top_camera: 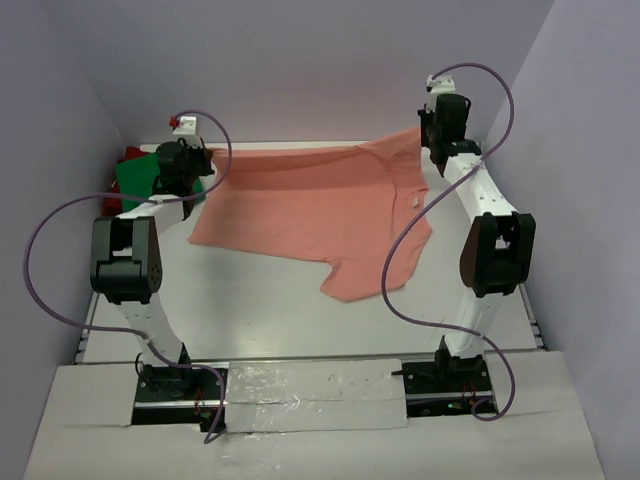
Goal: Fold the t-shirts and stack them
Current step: Flatten out the tshirt
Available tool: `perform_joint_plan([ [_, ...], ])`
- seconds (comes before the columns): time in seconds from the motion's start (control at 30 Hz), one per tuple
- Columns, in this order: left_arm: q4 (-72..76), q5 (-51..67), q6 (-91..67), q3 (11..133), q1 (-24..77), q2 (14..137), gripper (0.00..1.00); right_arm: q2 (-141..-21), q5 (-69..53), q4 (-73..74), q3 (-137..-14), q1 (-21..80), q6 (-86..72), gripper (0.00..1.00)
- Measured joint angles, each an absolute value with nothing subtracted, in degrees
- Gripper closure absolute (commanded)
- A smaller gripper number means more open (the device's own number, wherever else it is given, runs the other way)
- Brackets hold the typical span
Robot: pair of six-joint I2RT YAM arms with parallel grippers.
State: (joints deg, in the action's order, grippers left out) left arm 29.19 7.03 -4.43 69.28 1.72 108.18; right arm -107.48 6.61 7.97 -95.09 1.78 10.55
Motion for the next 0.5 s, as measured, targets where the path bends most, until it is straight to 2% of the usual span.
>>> perform_joint_plan([
  [0.3,30.76,6.17,-4.01,69.06,1.78,109.71,1.0,-107.63,6.61,3.68,-89.6,2.0,10.37,1.0],
  [0.5,30.11,5.72,-4.38,61.52,1.78,103.61,1.0,-99.11,7.05,-0.01,-75.26,2.11,10.07,1.0],
])
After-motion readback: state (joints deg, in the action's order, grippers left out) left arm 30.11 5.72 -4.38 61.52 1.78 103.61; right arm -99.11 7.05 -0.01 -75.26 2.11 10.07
